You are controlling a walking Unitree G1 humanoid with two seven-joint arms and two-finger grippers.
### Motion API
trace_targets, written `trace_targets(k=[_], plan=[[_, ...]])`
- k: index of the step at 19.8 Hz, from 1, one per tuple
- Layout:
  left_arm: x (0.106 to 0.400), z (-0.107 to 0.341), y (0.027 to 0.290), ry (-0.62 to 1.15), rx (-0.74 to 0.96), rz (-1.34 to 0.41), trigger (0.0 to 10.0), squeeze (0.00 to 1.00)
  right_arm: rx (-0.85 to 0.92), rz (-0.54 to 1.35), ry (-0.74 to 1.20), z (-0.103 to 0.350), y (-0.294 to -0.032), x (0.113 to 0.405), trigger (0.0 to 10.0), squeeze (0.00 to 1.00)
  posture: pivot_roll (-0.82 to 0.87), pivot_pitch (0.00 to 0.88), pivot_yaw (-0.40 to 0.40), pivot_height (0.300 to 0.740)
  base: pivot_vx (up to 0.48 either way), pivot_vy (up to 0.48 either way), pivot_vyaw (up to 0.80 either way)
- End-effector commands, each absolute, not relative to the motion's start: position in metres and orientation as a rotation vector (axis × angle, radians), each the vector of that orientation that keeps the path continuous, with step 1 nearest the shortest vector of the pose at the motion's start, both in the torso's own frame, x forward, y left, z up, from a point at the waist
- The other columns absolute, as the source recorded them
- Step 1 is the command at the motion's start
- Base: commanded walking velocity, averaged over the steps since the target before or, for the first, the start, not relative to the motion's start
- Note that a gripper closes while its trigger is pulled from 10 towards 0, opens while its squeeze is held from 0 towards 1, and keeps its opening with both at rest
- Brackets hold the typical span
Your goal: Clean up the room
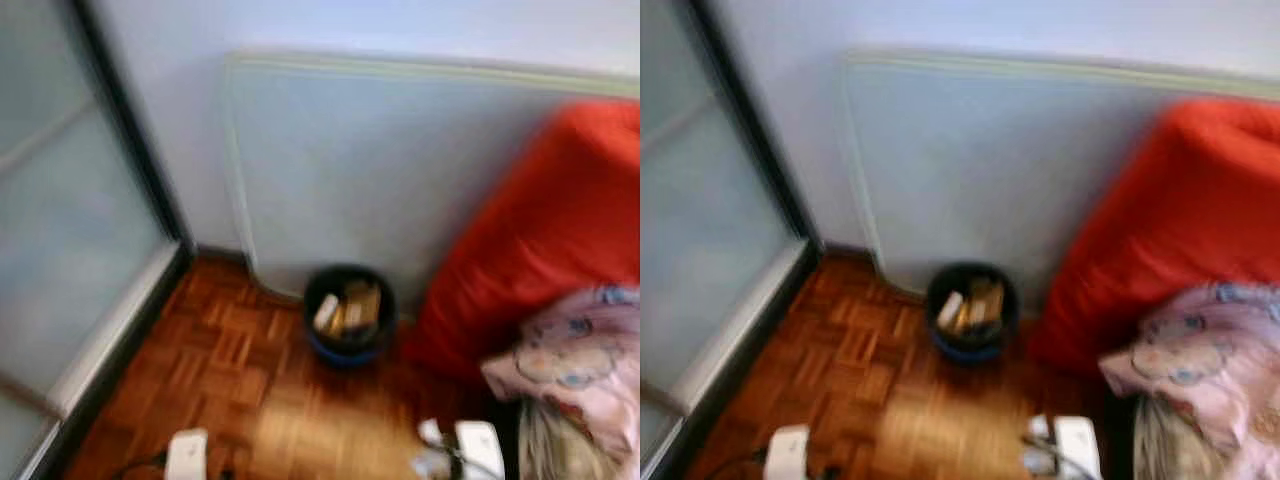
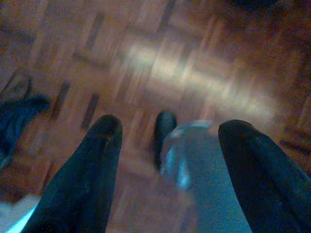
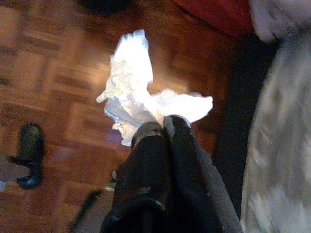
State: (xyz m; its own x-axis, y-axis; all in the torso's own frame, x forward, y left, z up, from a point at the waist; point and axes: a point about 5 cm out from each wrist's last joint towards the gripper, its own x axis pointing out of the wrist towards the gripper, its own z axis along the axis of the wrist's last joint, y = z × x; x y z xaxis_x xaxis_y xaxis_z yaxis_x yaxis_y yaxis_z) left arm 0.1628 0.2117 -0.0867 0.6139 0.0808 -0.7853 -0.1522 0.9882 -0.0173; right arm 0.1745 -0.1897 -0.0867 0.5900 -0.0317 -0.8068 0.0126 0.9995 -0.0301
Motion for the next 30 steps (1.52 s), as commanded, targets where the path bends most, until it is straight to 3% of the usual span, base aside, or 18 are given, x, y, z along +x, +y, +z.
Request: trace_targets(k=[1, 5, 13, 21, 25, 30], plan=[[0.159, -0.089, 0.211, 0.919, -0.099, 0.144, 10.0, 0.00, -0.029, -0.038, 0.961, -0.089, -0.194, 0.168, 10.0, 0.00, 0.01, 0.044, -0.036, 0.740, 0.000, 0.000, 0.80], [0.158, -0.089, 0.211, 0.923, -0.105, 0.149, 10.0, 0.00, 0.031, -0.073, 0.944, -0.091, -0.199, 0.159, 10.0, 0.00, 0.02, 0.053, -0.033, 0.740, 0.000, 0.000, 0.36], [0.161, -0.088, 0.212, 0.913, -0.106, 0.145, 10.0, 0.00, 0.006, -0.085, 0.962, -0.088, -0.218, 0.160, 10.0, 0.00, 0.02, 0.026, -0.035, 0.740, 0.467, 0.000, 0.00], [0.153, -0.091, 0.213, 0.926, -0.123, 0.158, 10.0, 0.00, 0.009, -0.067, 0.937, -0.089, -0.208, 0.161, 10.0, 0.00, 0.02, 0.058, -0.041, 0.740, 0.360, 0.000, 0.00], [0.153, -0.089, 0.219, 0.904, -0.129, 0.147, 10.0, 0.00, 0.034, -0.061, 0.719, -0.058, -0.195, 0.221, 10.0, 0.00, 0.03, 0.064, -0.039, 0.740, 0.000, 0.000, 0.00], [0.159, -0.089, 0.203, 0.892, -0.137, 0.131, 10.0, 0.00, 0.007, -0.044, 0.668, -0.049, -0.190, 0.236, 10.0, 0.00, 0.03, 0.072, -0.040, 0.740, 0.000, 0.000, 0.00]])
